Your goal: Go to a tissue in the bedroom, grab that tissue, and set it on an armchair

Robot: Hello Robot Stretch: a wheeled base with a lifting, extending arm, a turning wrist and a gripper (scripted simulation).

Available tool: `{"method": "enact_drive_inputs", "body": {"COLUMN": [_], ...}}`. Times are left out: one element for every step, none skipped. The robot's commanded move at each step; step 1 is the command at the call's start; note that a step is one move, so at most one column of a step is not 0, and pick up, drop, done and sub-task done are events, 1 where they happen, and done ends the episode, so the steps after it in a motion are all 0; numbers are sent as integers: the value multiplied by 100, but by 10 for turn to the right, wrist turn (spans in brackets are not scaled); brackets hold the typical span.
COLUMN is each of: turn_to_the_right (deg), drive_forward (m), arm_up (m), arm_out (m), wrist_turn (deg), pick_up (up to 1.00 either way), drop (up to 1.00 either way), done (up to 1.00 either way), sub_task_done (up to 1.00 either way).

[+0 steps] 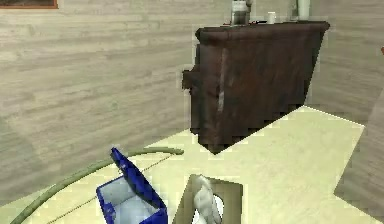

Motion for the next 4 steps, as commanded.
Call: {"method": "enact_drive_inputs", "body": {"turn_to_the_right": [-450,-450,-450,-390], "drive_forward": [0,0,0,0], "arm_up": [0,0,0,0], "arm_out": [0,0,0,0], "wrist_turn": [0,0,0,0], "pick_up": [0,0,0,0], "drop": [0,0,0,0], "done": [0,0,0,0], "sub_task_done": [0,0,0,0]}}
